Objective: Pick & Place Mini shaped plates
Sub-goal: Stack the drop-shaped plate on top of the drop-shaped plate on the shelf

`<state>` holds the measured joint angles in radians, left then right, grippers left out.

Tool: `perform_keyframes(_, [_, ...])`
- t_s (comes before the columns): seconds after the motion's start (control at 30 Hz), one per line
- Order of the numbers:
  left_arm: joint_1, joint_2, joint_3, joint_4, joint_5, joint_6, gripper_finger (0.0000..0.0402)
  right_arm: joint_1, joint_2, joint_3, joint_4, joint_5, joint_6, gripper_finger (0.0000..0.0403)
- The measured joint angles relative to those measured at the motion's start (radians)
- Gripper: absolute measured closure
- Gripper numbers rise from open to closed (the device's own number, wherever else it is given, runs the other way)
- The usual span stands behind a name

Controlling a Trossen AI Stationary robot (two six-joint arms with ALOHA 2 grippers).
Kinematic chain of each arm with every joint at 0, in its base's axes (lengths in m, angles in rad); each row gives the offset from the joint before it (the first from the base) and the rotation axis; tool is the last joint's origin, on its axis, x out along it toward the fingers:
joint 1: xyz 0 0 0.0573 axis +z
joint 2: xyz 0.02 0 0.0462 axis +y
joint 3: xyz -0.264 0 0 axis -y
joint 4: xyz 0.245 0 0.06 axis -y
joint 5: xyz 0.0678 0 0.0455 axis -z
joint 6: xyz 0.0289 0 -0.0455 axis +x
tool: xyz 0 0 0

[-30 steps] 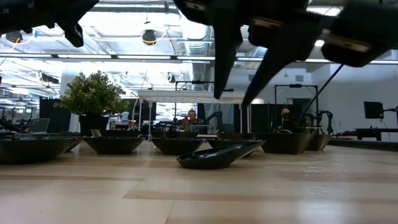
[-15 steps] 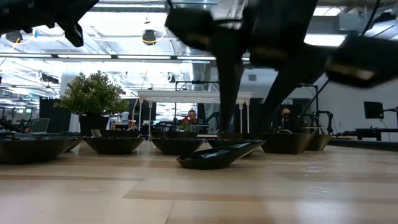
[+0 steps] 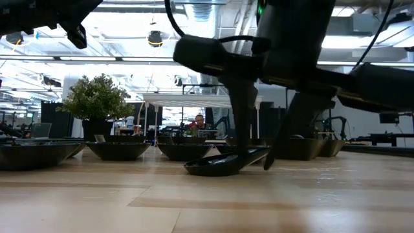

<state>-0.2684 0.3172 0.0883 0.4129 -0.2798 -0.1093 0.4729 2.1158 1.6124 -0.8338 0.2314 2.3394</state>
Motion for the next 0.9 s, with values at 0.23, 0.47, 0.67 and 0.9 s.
perform_keyframes(0.23, [0.000, 0.000, 0.000, 0.000, 0.000, 0.000, 0.0334, -0.017, 0.000, 0.000, -0.018, 0.002, 0.000, 0.0323])
perform_keyframes(0.47, [0.000, 0.000, 0.000, 0.000, 0.000, 0.000, 0.0334, -0.031, 0.000, 0.000, -0.026, 0.002, -0.010, 0.0329])
perform_keyframes(0.67, [0.000, 0.000, 0.000, 0.000, 0.000, 0.000, 0.0334, -0.032, 0.000, 0.000, -0.038, 0.002, -0.012, 0.0343])
perform_keyframes(0.9, [0.000, 0.000, 0.000, 0.000, 0.000, 0.000, 0.0334, -0.032, 0.000, 0.000, -0.051, 0.005, -0.019, 0.0391])
